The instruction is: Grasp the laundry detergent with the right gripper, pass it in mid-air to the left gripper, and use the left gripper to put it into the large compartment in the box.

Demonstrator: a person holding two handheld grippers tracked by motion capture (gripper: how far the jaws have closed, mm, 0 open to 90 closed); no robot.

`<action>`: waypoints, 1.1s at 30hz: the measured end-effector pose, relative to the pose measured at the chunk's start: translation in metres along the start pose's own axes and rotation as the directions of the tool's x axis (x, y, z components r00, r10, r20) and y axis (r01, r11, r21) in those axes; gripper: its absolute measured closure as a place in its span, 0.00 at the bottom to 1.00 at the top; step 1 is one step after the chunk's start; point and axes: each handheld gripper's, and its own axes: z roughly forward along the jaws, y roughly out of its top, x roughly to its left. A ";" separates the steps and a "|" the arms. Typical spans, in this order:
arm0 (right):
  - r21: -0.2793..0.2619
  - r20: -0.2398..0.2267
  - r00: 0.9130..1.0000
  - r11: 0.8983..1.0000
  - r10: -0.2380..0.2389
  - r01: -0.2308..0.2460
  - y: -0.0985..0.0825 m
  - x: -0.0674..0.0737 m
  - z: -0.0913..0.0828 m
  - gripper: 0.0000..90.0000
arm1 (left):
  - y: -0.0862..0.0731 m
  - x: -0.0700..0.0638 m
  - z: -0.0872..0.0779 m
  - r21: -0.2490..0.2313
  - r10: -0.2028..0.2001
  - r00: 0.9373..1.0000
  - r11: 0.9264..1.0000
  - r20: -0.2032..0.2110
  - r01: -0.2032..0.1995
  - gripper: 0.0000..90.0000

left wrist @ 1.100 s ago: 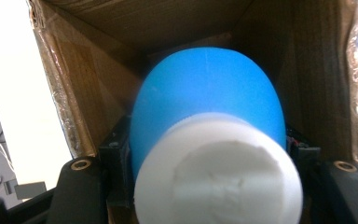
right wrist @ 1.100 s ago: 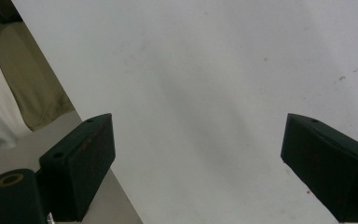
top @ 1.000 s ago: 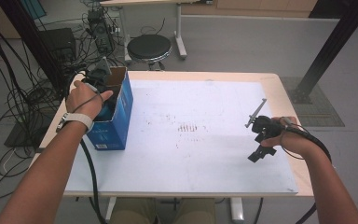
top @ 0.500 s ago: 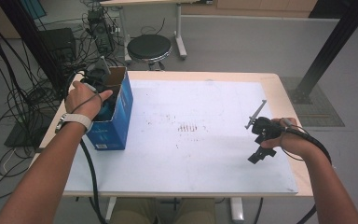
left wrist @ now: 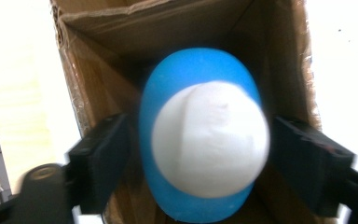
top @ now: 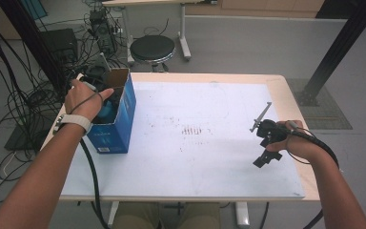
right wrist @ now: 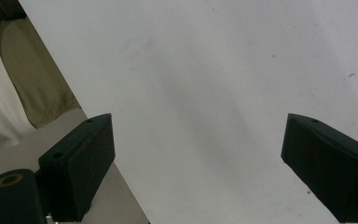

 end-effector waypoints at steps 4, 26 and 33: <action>-0.001 0.001 1.000 1.000 0.001 -0.001 0.000 0.001 -0.001 0.11 | 0.001 -0.001 -0.008 -0.024 0.004 1.000 1.000 -0.014 -0.005 0.15; -0.019 0.019 1.000 1.000 0.003 -0.002 -0.006 0.001 -0.008 0.11 | 0.008 -0.026 -0.069 -0.113 0.186 0.983 0.976 0.006 -0.184 0.12; -0.033 0.027 1.000 0.999 0.008 -0.007 -0.007 0.002 -0.012 0.11 | 0.011 -0.045 -0.087 -0.146 0.283 0.958 0.951 0.054 -0.273 0.12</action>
